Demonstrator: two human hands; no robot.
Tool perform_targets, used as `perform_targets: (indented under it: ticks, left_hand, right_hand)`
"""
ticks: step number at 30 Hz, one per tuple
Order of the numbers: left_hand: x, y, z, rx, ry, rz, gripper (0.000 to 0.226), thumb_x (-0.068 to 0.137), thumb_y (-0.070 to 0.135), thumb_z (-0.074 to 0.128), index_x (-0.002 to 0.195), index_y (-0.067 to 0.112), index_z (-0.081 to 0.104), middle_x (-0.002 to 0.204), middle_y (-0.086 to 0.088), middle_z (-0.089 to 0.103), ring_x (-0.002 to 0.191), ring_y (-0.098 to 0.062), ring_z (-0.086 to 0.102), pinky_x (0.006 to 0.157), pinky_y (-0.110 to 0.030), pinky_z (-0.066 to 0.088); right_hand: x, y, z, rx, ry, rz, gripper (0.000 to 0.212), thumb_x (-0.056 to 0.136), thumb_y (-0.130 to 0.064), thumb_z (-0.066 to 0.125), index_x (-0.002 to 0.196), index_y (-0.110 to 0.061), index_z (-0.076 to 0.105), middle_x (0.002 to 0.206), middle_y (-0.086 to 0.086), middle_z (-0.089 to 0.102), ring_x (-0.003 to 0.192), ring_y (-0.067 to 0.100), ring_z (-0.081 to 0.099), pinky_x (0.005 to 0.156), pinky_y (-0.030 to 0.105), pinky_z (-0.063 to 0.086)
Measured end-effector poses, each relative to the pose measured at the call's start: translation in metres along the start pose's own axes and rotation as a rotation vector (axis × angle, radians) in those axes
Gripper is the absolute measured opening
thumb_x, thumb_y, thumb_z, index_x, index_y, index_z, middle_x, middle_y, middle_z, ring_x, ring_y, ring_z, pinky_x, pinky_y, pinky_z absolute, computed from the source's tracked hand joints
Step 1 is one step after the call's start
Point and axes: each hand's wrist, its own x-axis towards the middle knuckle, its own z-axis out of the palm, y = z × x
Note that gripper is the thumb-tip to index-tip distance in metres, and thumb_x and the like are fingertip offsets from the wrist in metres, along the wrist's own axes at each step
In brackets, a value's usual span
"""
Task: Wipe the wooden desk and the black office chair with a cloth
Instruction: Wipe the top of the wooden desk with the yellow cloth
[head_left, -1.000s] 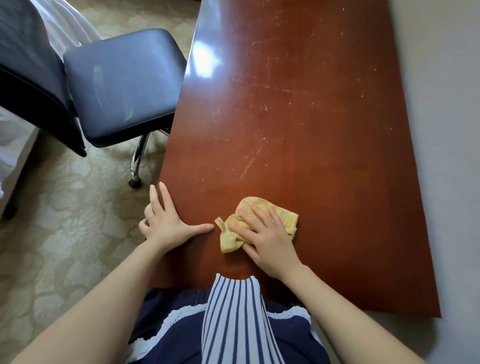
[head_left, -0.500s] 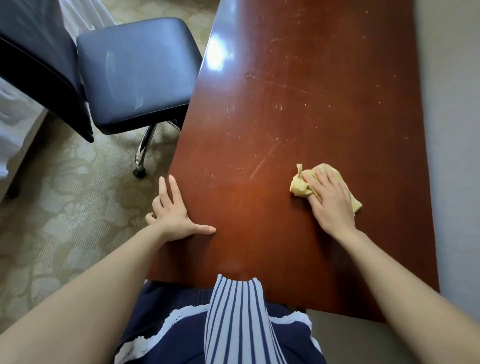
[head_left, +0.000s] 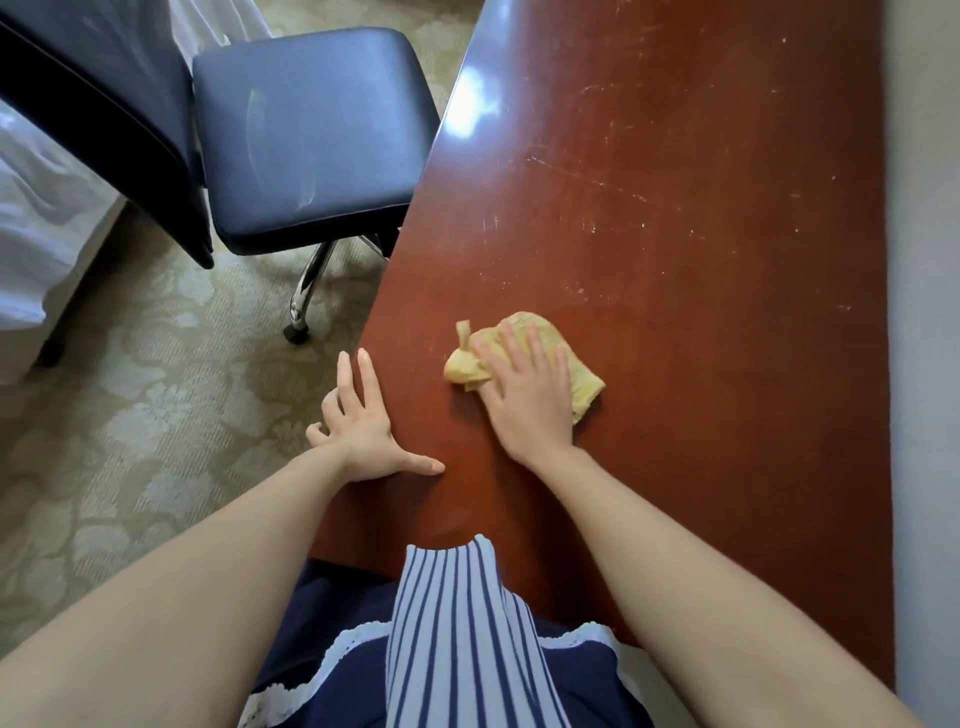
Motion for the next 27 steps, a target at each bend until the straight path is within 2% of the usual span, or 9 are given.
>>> perform_targets:
  ticks: [4,7,12,15,19,23,27]
  left_hand:
    - [0.000,0.000,0.000,-0.004,0.007,-0.004,0.161,0.041,0.075,0.076,0.127,0.028,-0.050,0.141,0.003,-0.046,0.142,-0.029,-0.005,0.110,-0.050,0.018]
    - [-0.001,0.000,0.000,0.003,-0.001,-0.006,0.160,0.041,0.076,0.076,0.128,0.027,-0.049,0.142,0.002,-0.046,0.142,-0.029,-0.005,0.110,-0.050,0.019]
    - [-0.001,0.000,0.000,-0.006,-0.007,-0.009,0.160,0.039,0.078,0.075,0.128,0.029,-0.049,0.142,0.003,-0.045,0.143,-0.029,-0.005,0.110,-0.049,0.020]
    - [0.000,0.001,0.002,0.000,0.005,-0.014,0.161,0.037,0.079,0.074,0.126,0.029,-0.051,0.142,0.004,-0.045,0.143,-0.029,-0.004,0.109,-0.049,0.021]
    - [0.000,0.000,0.002,0.009,0.019,-0.020,0.161,0.036,0.081,0.073,0.118,0.031,-0.056,0.142,0.003,-0.045,0.143,-0.028,-0.003,0.107,-0.048,0.023]
    - [0.000,0.000,0.002,0.020,0.021,-0.016,0.161,0.037,0.081,0.072,0.118,0.029,-0.056,0.139,0.003,-0.048,0.142,-0.028,-0.003,0.107,-0.048,0.023]
    - [0.000,0.001,0.002,0.016,0.007,-0.007,0.160,0.040,0.080,0.073,0.118,0.028,-0.057,0.137,0.002,-0.049,0.142,-0.028,-0.005,0.108,-0.048,0.022]
  right_hand:
    - [-0.033,0.004,0.007,-0.038,-0.060,-0.219,0.047,0.097,-0.038,0.040,0.144,-0.040,0.033,0.156,-0.008,0.022,0.147,0.019,0.007,0.117,0.041,-0.003]
    - [-0.059,0.020,0.006,-0.052,-0.065,-0.308,0.047,0.095,-0.037,0.046,0.141,-0.037,0.040,0.152,-0.005,0.033,0.144,0.022,0.019,0.116,0.042,0.008]
    - [-0.083,0.055,-0.005,-0.093,-0.058,-0.289,0.047,0.091,-0.035,0.045,0.138,-0.034,0.047,0.147,-0.003,0.042,0.140,0.023,0.031,0.113,0.042,0.020]
    - [-0.075,0.076,-0.014,-0.099,-0.030,-0.270,0.050,0.087,-0.026,0.055,0.136,-0.032,0.050,0.146,0.000,0.043,0.138,0.025,0.035,0.112,0.042,0.021]
    - [-0.048,0.097,-0.028,-0.084,-0.027,-0.189,0.052,0.091,-0.019,0.059,0.139,-0.032,0.044,0.150,-0.001,0.035,0.142,0.023,0.026,0.115,0.040,0.014]
    - [-0.007,0.097,-0.038,-0.073,-0.021,-0.075,0.048,0.099,-0.027,0.044,0.145,-0.036,0.031,0.156,-0.004,0.021,0.146,0.019,0.010,0.116,0.036,0.003]
    - [0.037,0.079,-0.039,-0.062,-0.059,-0.020,0.047,0.101,-0.033,0.036,0.147,-0.039,0.025,0.159,-0.004,0.010,0.147,0.019,0.000,0.116,0.040,0.000]
